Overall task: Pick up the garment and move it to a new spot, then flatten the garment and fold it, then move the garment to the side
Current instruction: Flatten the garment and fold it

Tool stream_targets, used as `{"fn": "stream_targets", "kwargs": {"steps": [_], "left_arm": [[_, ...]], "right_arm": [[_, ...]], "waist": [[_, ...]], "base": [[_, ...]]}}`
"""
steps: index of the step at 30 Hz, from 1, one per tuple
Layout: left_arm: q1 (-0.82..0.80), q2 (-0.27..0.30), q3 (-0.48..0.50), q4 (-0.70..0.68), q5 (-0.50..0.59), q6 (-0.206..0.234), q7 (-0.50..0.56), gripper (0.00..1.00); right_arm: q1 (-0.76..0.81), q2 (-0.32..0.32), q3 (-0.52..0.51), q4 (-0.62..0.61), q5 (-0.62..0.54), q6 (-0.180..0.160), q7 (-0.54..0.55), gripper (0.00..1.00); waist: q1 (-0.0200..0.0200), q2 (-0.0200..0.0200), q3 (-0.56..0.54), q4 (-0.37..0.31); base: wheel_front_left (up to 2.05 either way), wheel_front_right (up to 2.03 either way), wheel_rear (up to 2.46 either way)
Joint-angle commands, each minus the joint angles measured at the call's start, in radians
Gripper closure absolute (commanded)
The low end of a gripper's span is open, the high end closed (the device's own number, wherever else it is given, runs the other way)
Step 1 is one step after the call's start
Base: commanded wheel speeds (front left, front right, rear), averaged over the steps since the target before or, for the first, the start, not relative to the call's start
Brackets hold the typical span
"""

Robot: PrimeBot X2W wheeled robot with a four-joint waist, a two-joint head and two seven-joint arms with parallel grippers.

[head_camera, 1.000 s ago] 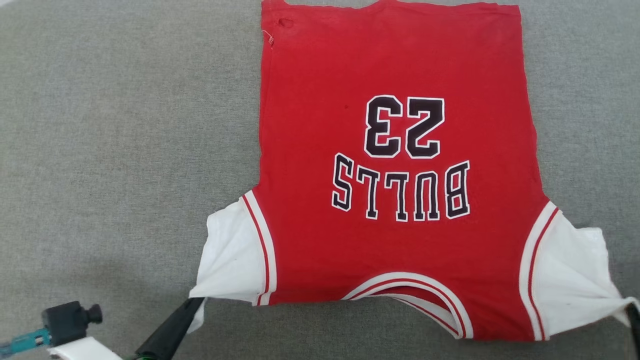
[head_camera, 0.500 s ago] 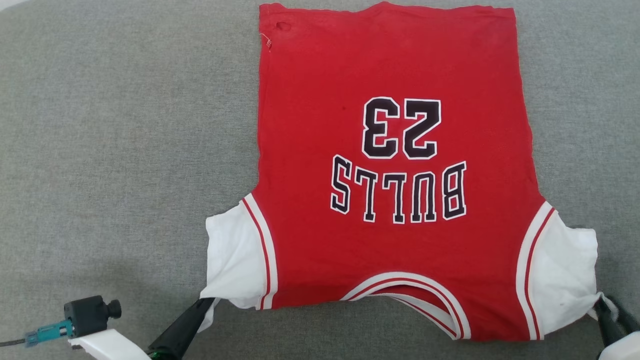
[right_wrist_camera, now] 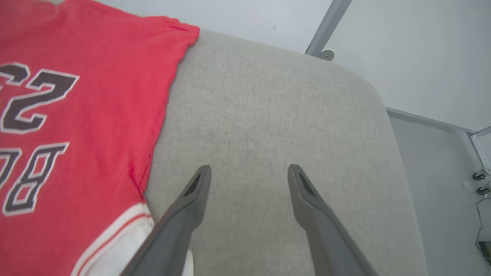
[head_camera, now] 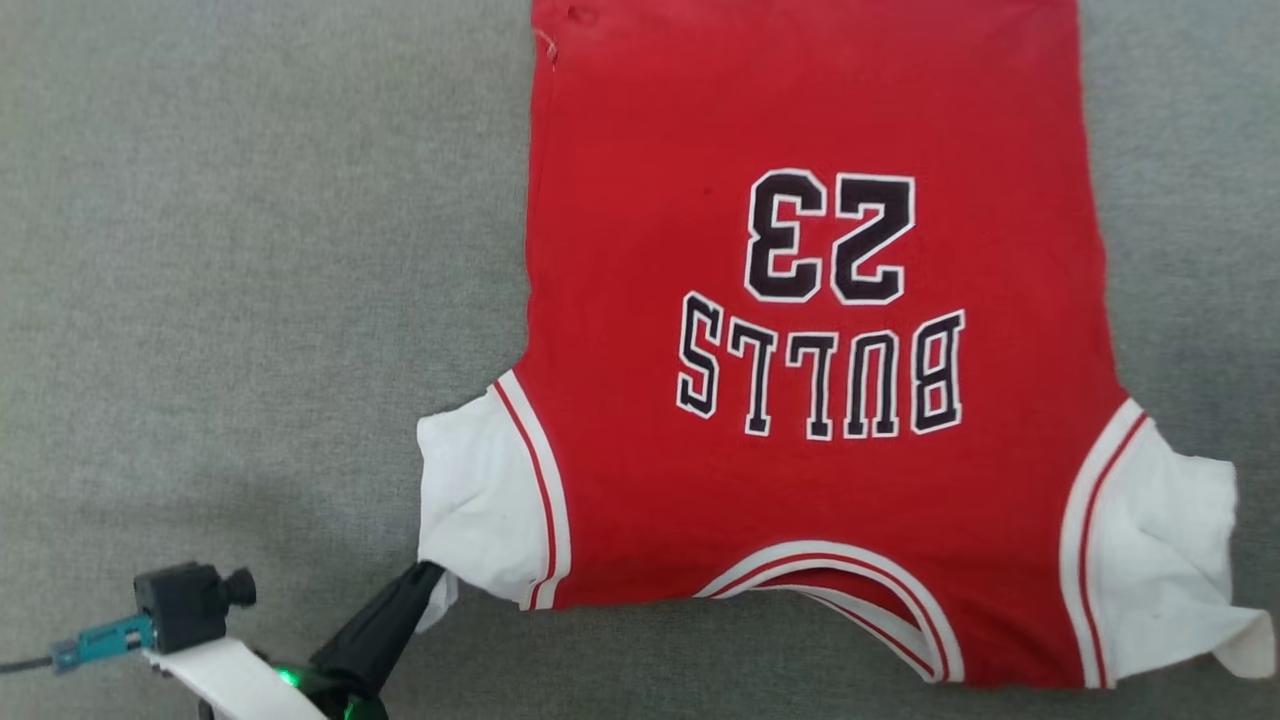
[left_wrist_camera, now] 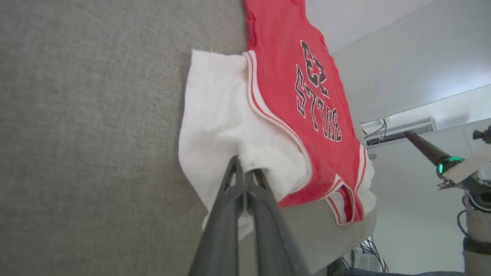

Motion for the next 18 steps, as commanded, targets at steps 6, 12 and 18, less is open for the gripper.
{"fn": "stream_targets", "kwargs": {"steps": [6,12,18], "left_arm": [[-0.094,0.011,-0.036,-0.027,0.074,0.002,-0.014,1.0],[-0.179,0.01,-0.077,-0.05,0.103,0.002,-0.017,1.0],[-0.229,-0.015,-0.073,-0.058,0.125,0.002,-0.018,1.0]], "right_arm": [[-0.436,-0.029,0.083,0.246,0.005,0.0,0.22,0.0],[-0.776,-0.002,0.155,0.474,-0.105,0.0,0.328,0.0],[-0.989,0.032,0.154,0.64,-0.235,0.0,0.4,0.0]], "waist": [[0.0,0.0,0.098,0.067],[0.0,0.0,0.198,0.136],[0.0,0.0,0.268,0.179]], "base": [[0.0,0.0,0.0],[0.0,0.0,0.0],[0.0,0.0,0.0]]}}
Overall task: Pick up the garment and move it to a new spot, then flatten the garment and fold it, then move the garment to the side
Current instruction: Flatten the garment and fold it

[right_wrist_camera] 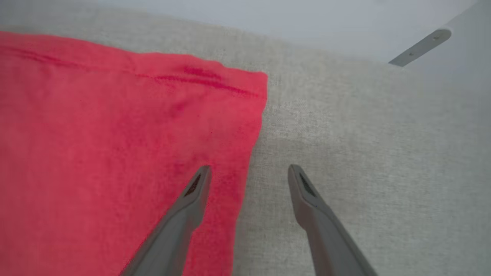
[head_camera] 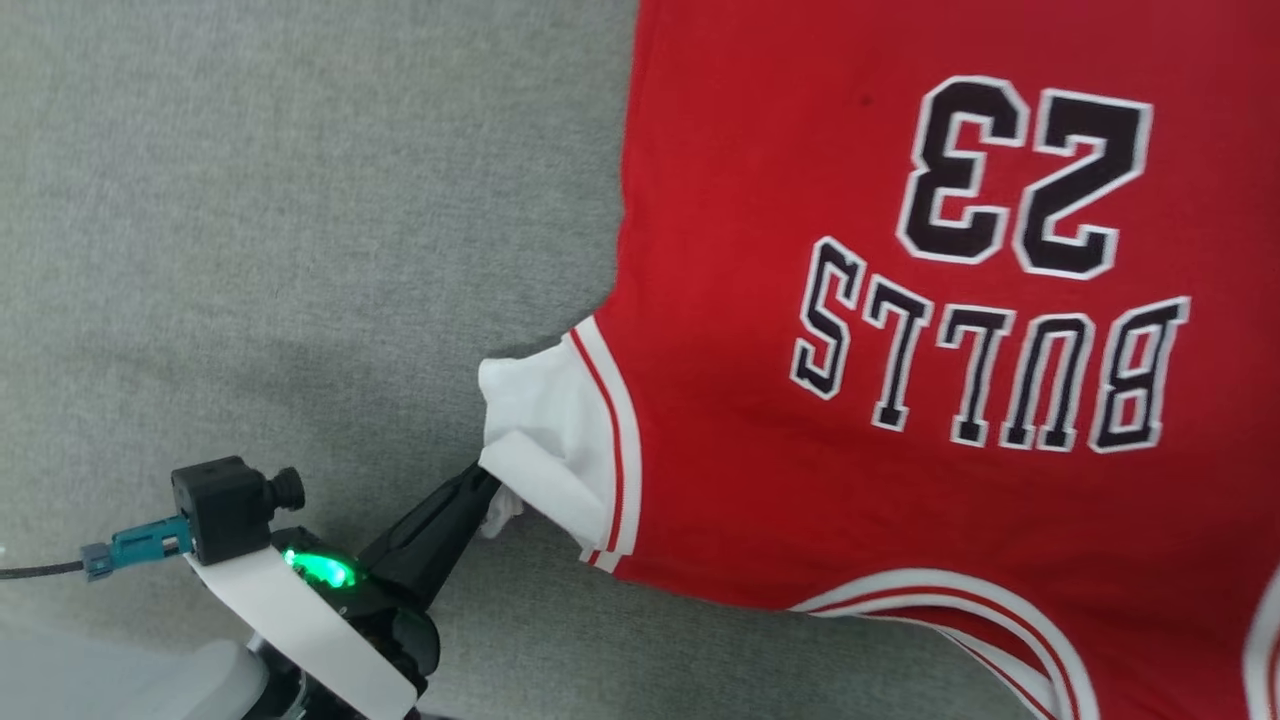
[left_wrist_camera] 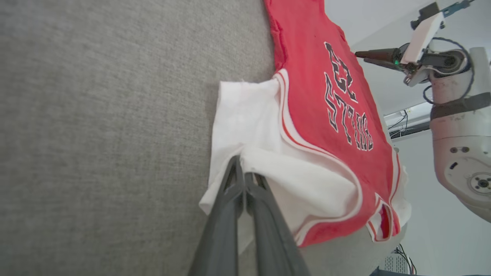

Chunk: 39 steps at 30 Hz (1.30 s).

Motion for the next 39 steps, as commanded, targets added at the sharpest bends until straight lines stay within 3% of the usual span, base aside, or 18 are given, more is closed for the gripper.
{"fn": "stream_targets", "kwargs": {"steps": [1,8,9,10,11,20,25,29,32,33,39], "left_arm": [[-0.017,-0.005,0.005,-0.003,0.008,0.002,-0.005,1.0],[-0.034,-0.019,-0.004,0.0,0.016,0.002,-0.005,1.0],[-0.037,-0.021,-0.003,0.003,0.016,0.002,-0.005,1.0],[-0.039,-0.023,-0.003,0.006,0.018,0.002,-0.005,1.0],[-0.04,-0.024,-0.003,0.008,0.019,0.002,-0.005,1.0],[-0.013,-0.022,-0.008,0.042,0.028,0.002,-0.005,1.0],[0.02,-0.025,0.006,0.074,0.014,0.002,-0.005,1.0],[0.05,-0.029,0.021,0.094,0.005,0.002,-0.005,1.0],[0.076,-0.032,0.044,0.111,-0.004,0.002,-0.005,1.0],[0.076,-0.032,0.044,0.111,-0.004,0.002,-0.005,1.0],[0.131,-0.032,0.091,0.119,-0.008,0.002,-0.005,1.0]], "right_arm": [[-0.019,0.007,-0.002,0.018,-0.016,0.0,0.015,0.0],[-0.072,0.056,-0.052,0.104,-0.09,0.0,0.077,0.0],[-0.074,0.063,-0.056,0.108,-0.092,0.0,0.072,0.41],[-0.073,0.067,-0.06,0.114,-0.097,0.0,0.065,0.74],[-0.068,0.068,-0.062,0.119,-0.101,0.0,0.061,1.0],[0.002,0.02,-0.026,0.075,-0.023,0.0,-0.019,1.0],[0.196,-0.074,0.02,-0.062,0.107,0.0,0.021,1.0],[0.431,-0.117,-0.008,-0.227,0.21,0.0,0.041,1.0],[0.631,-0.075,-0.044,-0.356,0.266,0.0,0.035,1.0],[0.631,-0.075,-0.044,-0.356,0.266,0.0,0.035,1.0],[1.009,0.041,-0.053,-0.57,0.334,0.0,0.049,1.0]], "waist": [[0.0,0.0,0.036,0.032],[0.0,0.0,0.056,0.045],[0.0,0.0,0.055,0.044],[0.0,0.0,0.053,0.043],[0.0,0.0,0.049,0.041],[0.0,0.0,-0.067,0.004],[0.0,0.0,-0.143,-0.022],[0.0,0.0,-0.194,-0.048],[0.0,0.0,-0.227,-0.076],[0.0,0.0,-0.227,-0.076],[0.0,0.0,-0.27,-0.131]], "base": [[0.0,0.0,0.0],[0.0,0.0,0.0],[0.0,0.0,0.0],[0.0,0.0,0.0],[0.0,0.0,0.0],[0.0,0.0,0.0],[0.0,0.0,0.0],[0.0,0.0,0.0],[0.0,0.0,0.0],[0.0,0.0,0.0],[0.0,0.0,0.0]]}}
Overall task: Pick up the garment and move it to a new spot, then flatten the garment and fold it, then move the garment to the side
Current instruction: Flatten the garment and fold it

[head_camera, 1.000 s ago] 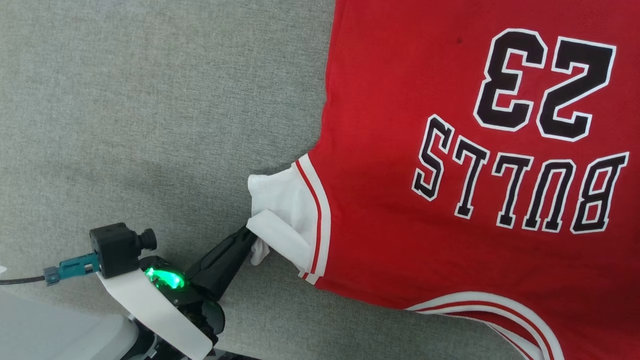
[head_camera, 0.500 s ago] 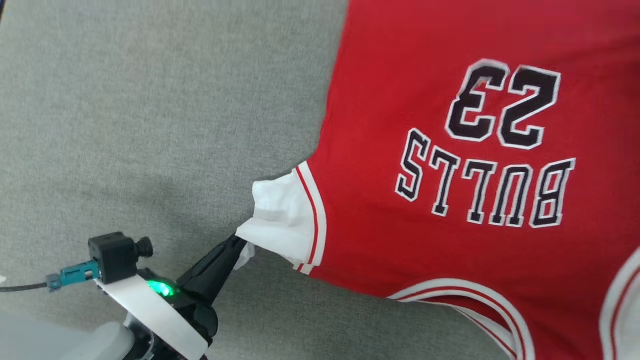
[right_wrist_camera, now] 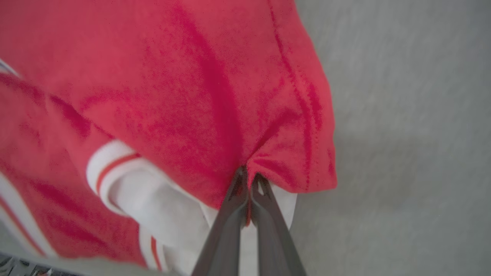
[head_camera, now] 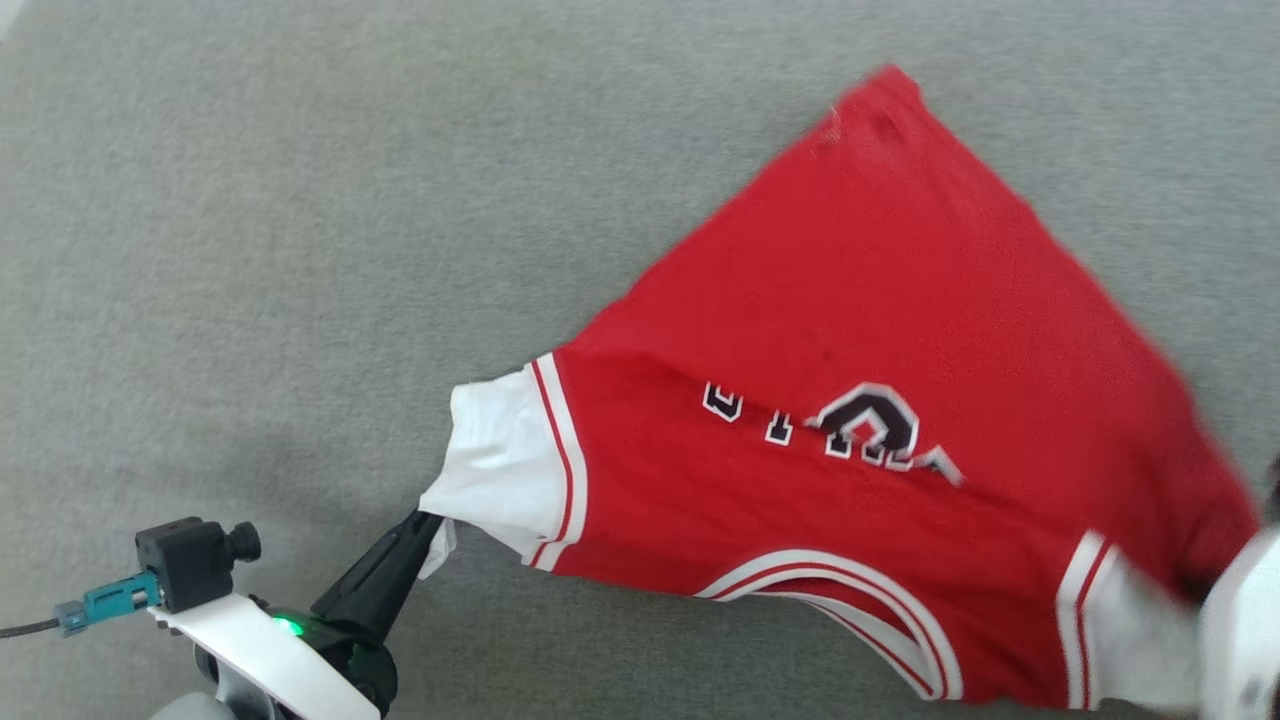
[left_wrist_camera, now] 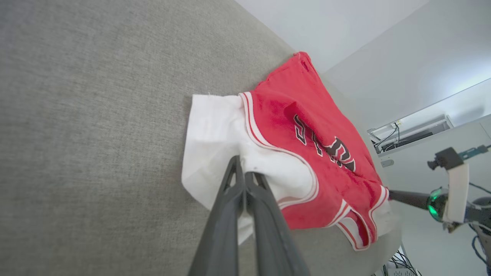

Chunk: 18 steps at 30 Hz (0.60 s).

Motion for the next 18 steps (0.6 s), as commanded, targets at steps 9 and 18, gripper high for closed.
{"fn": "stream_targets", "kwargs": {"steps": [9,18], "left_arm": [[0.033,0.004,0.028,-0.002,-0.001,0.002,-0.005,1.0],[0.026,-0.002,0.019,-0.012,0.008,0.002,-0.005,1.0]], "right_arm": [[0.314,0.11,0.149,-0.094,0.044,0.0,-0.001,1.0],[0.275,0.097,0.082,-0.209,0.038,0.0,-0.057,0.0]], "waist": [[0.0,-0.0001,-0.036,-0.069],[0.0,-0.0001,-0.04,-0.065]], "base": [[0.0,0.0,0.0],[0.0,0.0,0.0]]}}
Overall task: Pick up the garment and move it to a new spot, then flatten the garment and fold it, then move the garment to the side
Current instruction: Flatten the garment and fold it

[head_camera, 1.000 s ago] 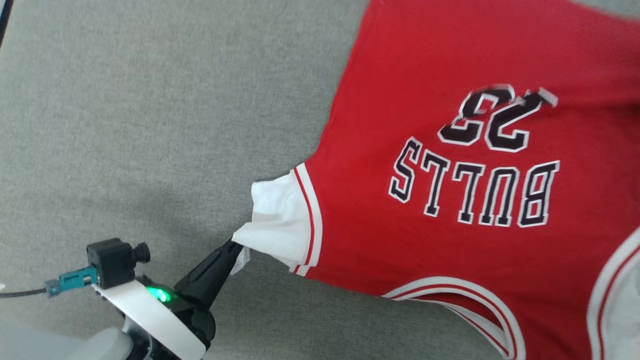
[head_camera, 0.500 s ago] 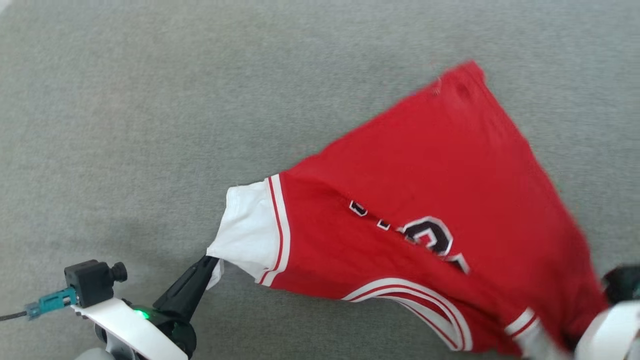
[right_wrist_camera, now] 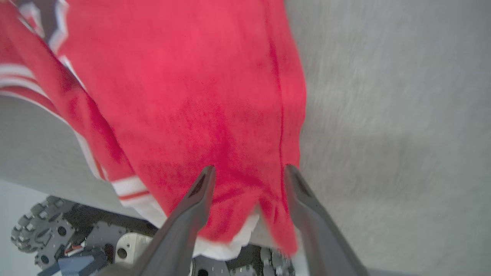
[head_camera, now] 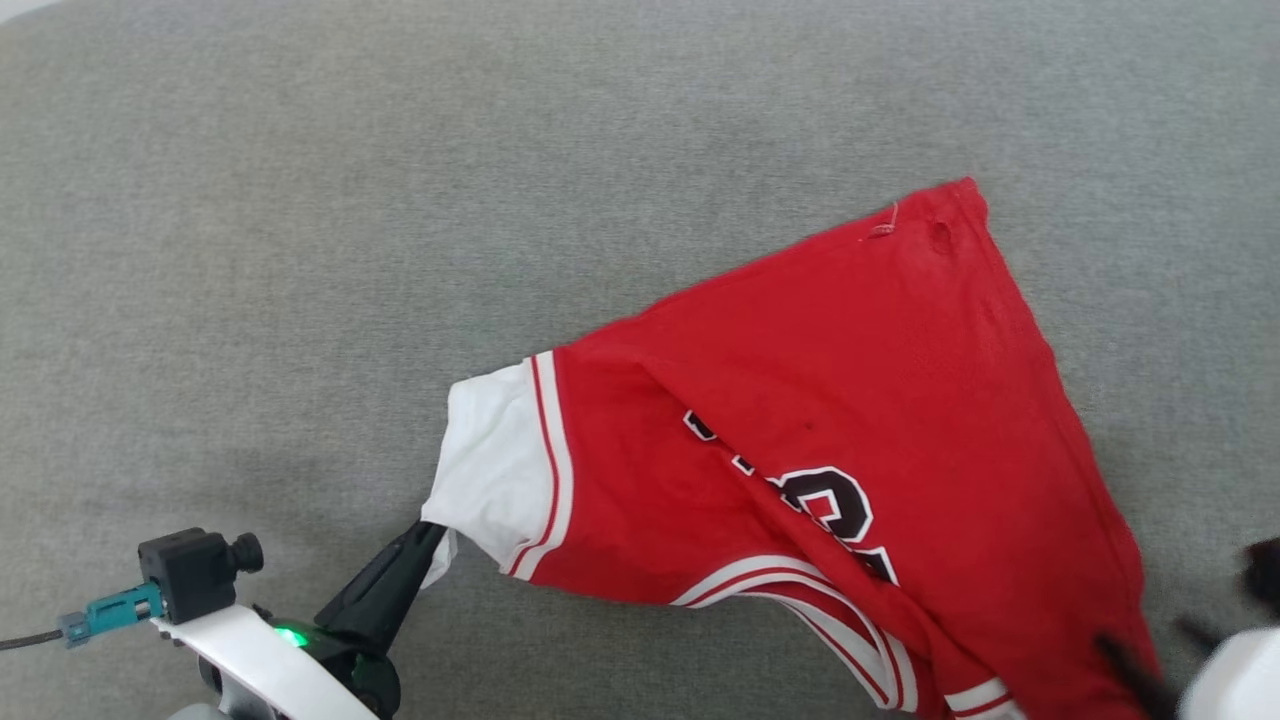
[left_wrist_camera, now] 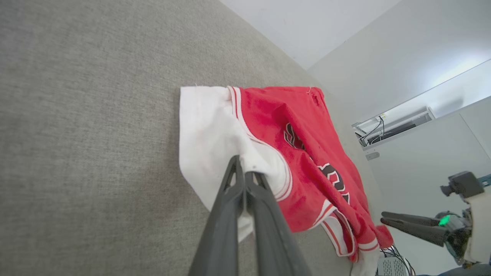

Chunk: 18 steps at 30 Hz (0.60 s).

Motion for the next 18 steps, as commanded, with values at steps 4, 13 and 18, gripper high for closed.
{"fn": "stream_targets", "kwargs": {"steps": [4,13,18], "left_arm": [[-0.017,-0.011,0.0,-0.014,0.008,0.002,-0.005,1.0],[-0.088,-0.03,-0.037,-0.027,0.009,0.002,-0.005,1.0],[-0.143,-0.04,-0.071,-0.016,0.003,0.002,-0.005,1.0]], "right_arm": [[-0.096,-0.033,-0.119,-0.149,0.024,0.0,0.049,0.0],[-0.499,-0.145,-0.032,0.049,-0.068,0.0,0.018,0.0],[-0.675,-0.159,0.069,0.266,-0.115,0.0,-0.007,0.0]], "waist": [[0.0,-0.0001,0.008,0.027],[0.0,-0.0001,0.086,0.092],[0.0,-0.0001,0.133,0.131]], "base": [[0.0,0.0,0.0],[0.0,0.0,0.0],[0.0,0.0,0.0]]}}
